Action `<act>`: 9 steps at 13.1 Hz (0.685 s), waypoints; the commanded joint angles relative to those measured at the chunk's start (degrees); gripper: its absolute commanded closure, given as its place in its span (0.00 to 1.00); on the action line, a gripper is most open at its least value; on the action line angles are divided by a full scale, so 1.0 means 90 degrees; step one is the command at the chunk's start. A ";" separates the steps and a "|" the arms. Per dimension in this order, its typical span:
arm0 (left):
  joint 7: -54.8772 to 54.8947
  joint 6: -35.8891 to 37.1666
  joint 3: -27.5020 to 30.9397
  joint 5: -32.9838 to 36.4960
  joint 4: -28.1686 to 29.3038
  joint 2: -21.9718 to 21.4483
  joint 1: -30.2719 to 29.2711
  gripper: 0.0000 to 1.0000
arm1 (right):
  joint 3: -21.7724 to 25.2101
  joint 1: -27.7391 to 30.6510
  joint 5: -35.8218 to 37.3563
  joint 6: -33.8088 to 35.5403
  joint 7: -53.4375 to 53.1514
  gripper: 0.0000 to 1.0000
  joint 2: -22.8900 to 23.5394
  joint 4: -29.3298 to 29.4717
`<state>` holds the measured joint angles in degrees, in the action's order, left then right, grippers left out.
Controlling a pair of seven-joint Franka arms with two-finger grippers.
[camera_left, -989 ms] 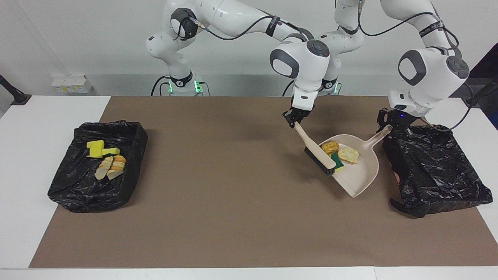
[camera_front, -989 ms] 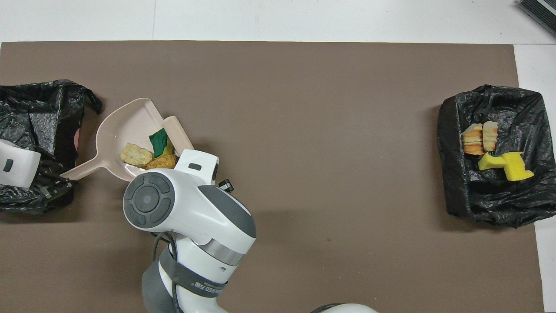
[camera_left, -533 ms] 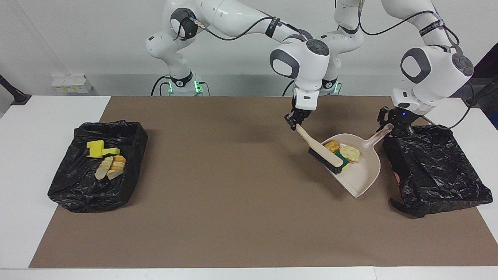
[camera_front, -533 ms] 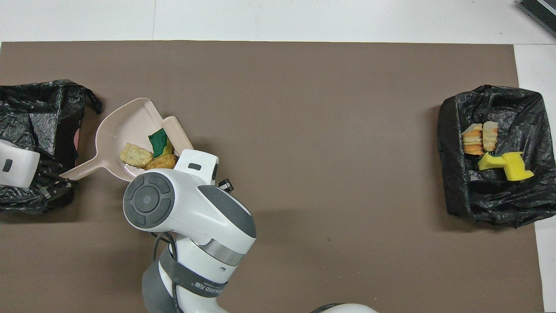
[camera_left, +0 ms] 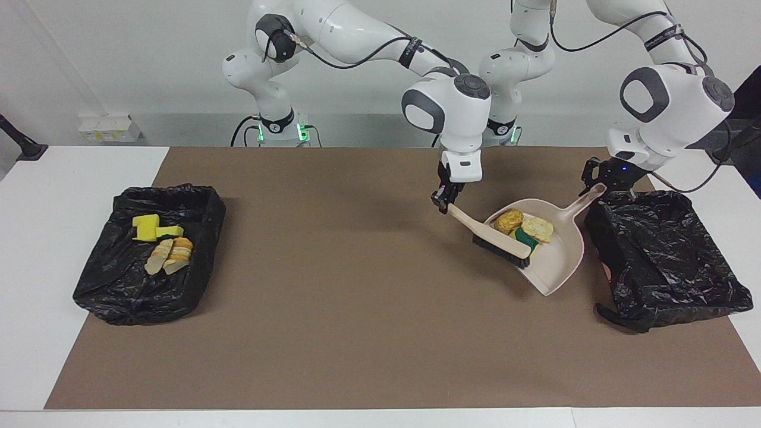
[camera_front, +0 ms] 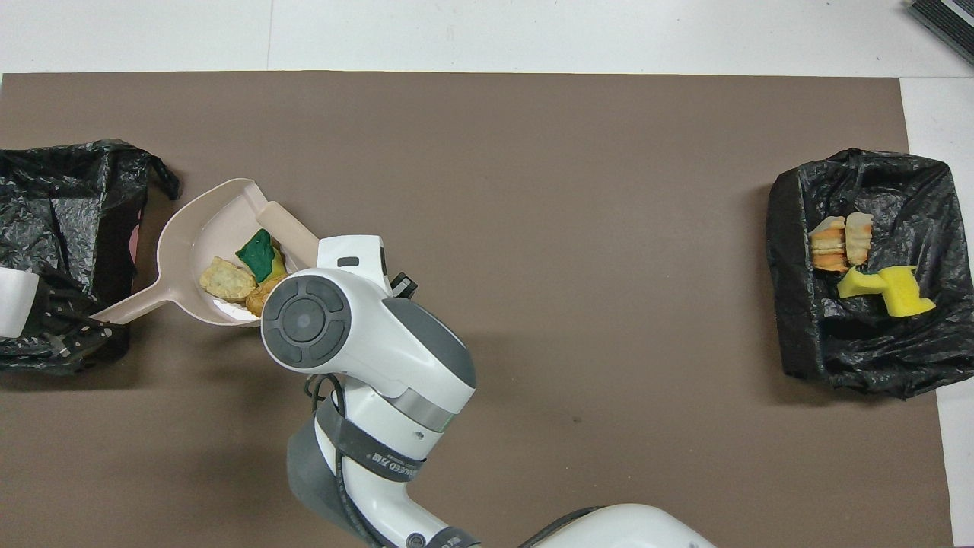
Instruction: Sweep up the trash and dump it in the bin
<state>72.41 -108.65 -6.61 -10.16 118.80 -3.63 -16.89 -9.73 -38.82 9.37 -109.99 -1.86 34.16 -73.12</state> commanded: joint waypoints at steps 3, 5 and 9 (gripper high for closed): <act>0.0295 0.0286 -0.0008 -0.0277 -0.0114 -0.0163 -0.0232 1.00 | -0.0042 0.0251 0.0111 -0.0162 0.0480 1.00 -0.0153 -0.0225; 0.0295 0.0615 0.0060 -0.0267 -0.0386 -0.0260 -0.0320 1.00 | -0.0022 0.0212 0.0111 -0.0123 0.0180 1.00 -0.0153 -0.0244; 0.0440 0.2099 0.0791 -0.0073 -0.1654 -0.0241 -0.0330 1.00 | -0.0051 0.0124 0.0150 0.0958 -0.1771 1.00 -0.0552 -0.0439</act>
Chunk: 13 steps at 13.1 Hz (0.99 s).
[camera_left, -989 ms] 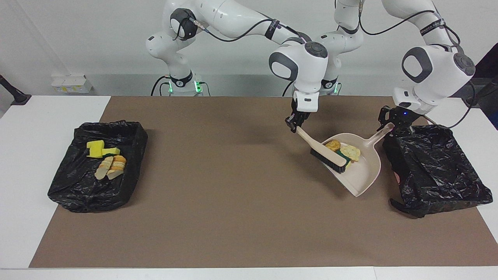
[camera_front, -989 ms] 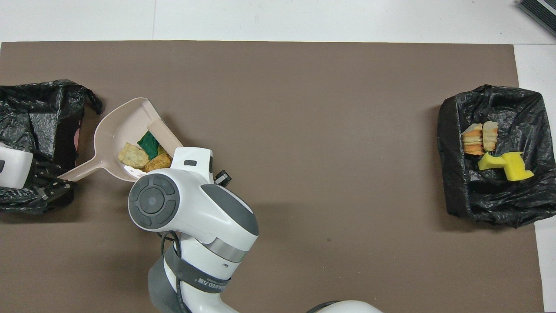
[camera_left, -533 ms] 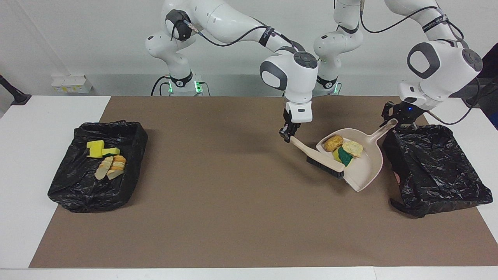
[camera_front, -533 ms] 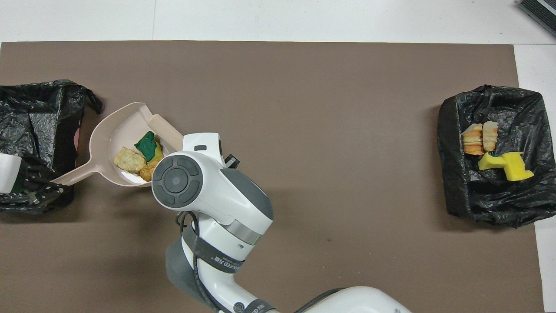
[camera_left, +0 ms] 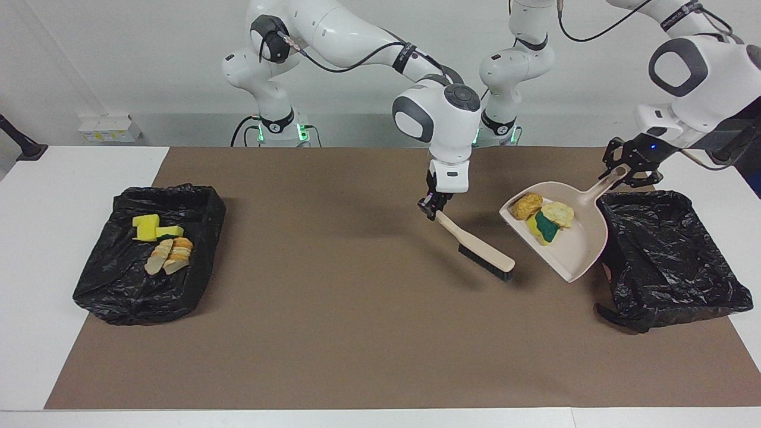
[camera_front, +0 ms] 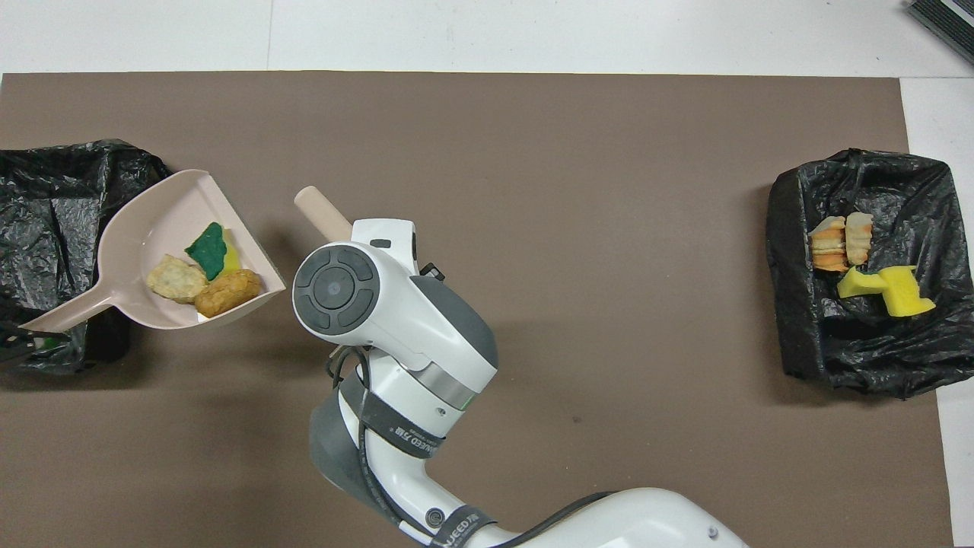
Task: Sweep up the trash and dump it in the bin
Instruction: 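Tip the dustpan over the black bin with the left gripper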
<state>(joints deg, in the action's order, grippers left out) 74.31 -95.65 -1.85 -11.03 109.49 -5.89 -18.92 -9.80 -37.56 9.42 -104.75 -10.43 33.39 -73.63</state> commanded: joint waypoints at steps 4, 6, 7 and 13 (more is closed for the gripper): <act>0.0717 0.0463 0.0674 0.0628 -0.1042 0.0117 -0.0115 1.00 | -0.0053 -0.0162 0.0106 0.1179 -0.2644 1.00 -0.1228 -0.1182; 0.0844 -0.0062 0.0684 0.1145 -0.1071 0.0186 -0.0115 1.00 | -0.0053 -0.0396 0.0038 0.1249 -0.3291 1.00 -0.1695 -0.1932; 0.1048 -0.0210 0.0693 0.1225 -0.1081 0.0263 -0.0173 1.00 | -0.0063 -0.0493 -0.0137 0.1036 -0.3700 1.00 -0.1940 -0.2391; 0.2532 -0.0855 0.0684 0.1966 -0.2349 0.1513 -0.0973 1.00 | -0.0063 -0.1079 -0.1485 -0.0817 -0.4932 1.00 -0.3355 -0.5095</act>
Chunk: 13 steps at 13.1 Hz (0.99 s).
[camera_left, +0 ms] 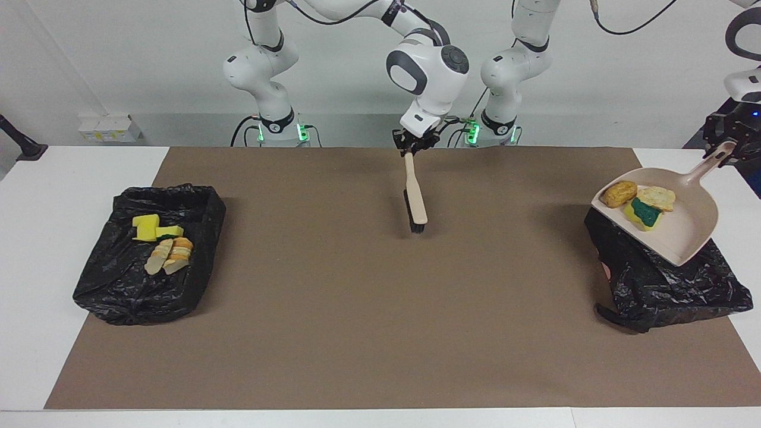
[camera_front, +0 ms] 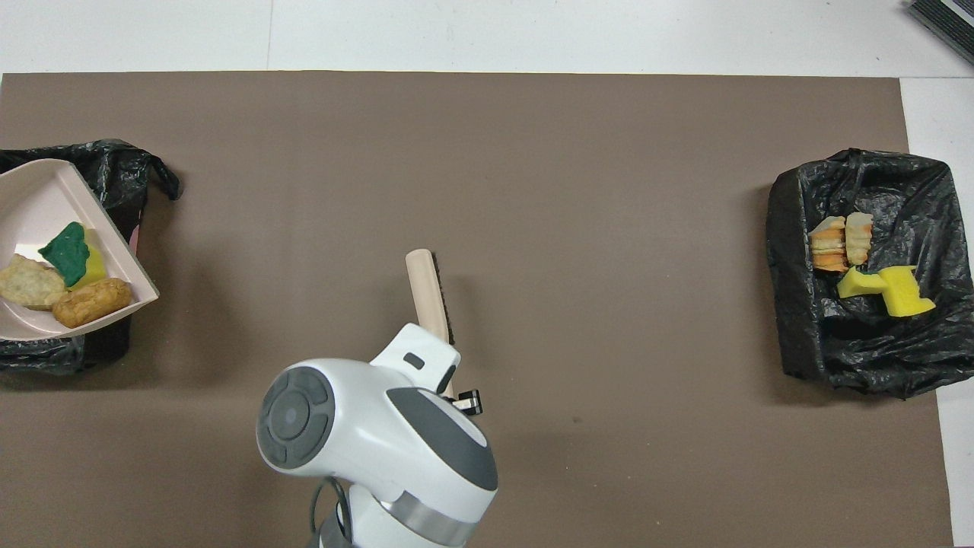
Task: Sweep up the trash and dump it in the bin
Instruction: 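Tip the dustpan over the black bin with the left gripper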
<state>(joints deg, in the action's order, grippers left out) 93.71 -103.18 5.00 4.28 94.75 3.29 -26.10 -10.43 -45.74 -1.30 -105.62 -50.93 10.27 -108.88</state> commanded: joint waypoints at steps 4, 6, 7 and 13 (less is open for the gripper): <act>0.0564 -0.0955 -0.0078 0.0743 -0.0723 0.0679 -0.0421 1.00 | 0.0007 -0.0483 -0.0440 -0.0871 -0.0971 1.00 -0.1219 -0.1826; 0.0486 -0.1590 -0.0087 0.1688 -0.0713 0.0747 -0.0343 1.00 | 0.0007 -0.0523 -0.0617 -0.1319 -0.0982 1.00 -0.1404 -0.2226; 0.0408 -0.1660 -0.0097 0.1809 -0.0704 0.0777 -0.0304 1.00 | -0.0003 -0.0523 -0.0714 -0.1457 -0.0982 1.00 -0.1482 -0.2373; -0.0333 -0.1544 -0.0107 0.3584 -0.0694 0.0864 0.0719 1.00 | -0.0013 -0.0523 -0.0939 -0.1740 -0.0425 1.00 -0.1532 -0.2589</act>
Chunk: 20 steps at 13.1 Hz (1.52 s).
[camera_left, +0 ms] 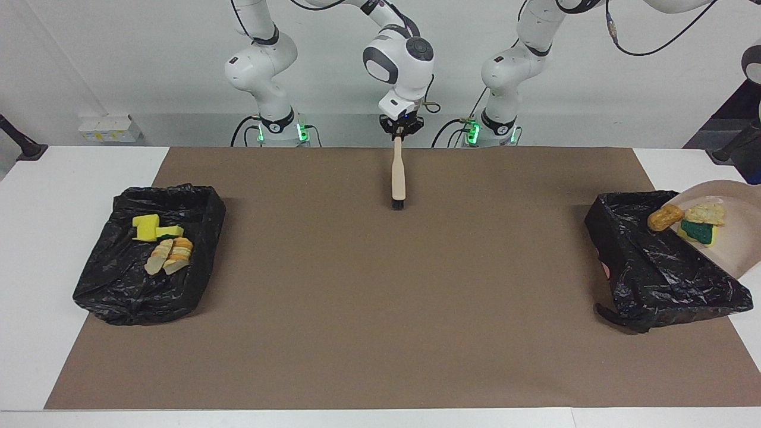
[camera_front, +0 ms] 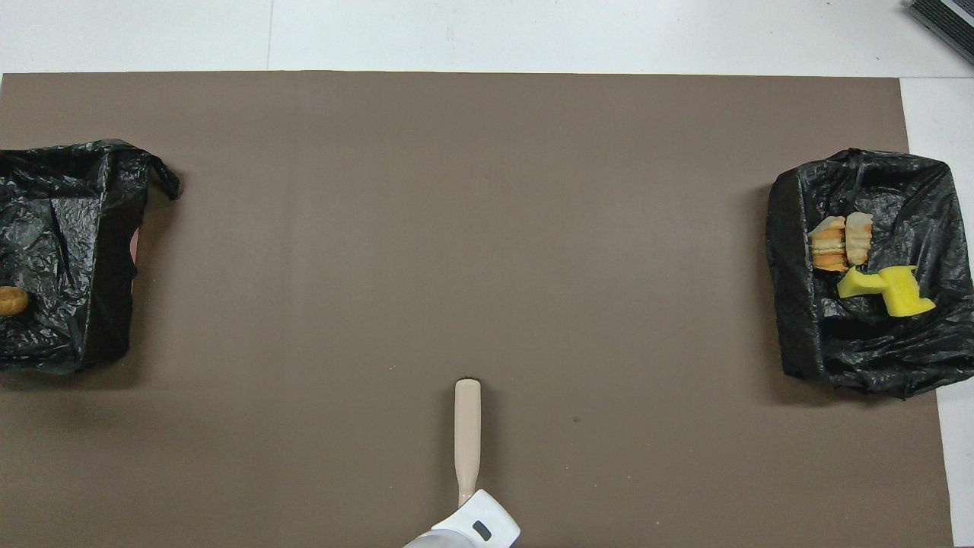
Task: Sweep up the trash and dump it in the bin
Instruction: 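Tip the dustpan over the black bin with the left gripper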
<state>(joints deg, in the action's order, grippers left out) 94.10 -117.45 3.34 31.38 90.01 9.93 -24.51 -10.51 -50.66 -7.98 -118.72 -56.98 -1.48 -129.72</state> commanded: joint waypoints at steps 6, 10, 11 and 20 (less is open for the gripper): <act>-0.1597 0.1006 0.0078 0.3024 -0.0186 0.0117 0.1804 1.00 | -0.0004 0.0033 -0.0197 -0.0530 0.0374 0.97 -0.0295 -0.0459; -0.1726 0.1692 0.0059 0.3642 -0.0235 0.0088 0.2215 1.00 | -0.0004 0.0033 -0.0197 -0.0491 0.0412 0.59 -0.0246 -0.0450; -0.1687 0.1789 0.0020 0.3614 -0.0390 0.0069 0.2235 1.00 | -0.0004 0.0042 -0.0197 -0.0413 0.0509 0.50 -0.0246 -0.0421; -0.3545 0.2279 -0.0527 -0.0600 -0.0812 -0.0419 0.2284 1.00 | 0.0113 0.1152 -0.0110 -0.0462 0.0734 0.00 -0.0246 0.0212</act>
<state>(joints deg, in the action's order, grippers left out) 70.20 -97.83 -1.83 32.87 82.32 8.15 -4.47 -9.71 -45.26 -8.26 -122.73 -53.86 -2.64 -129.88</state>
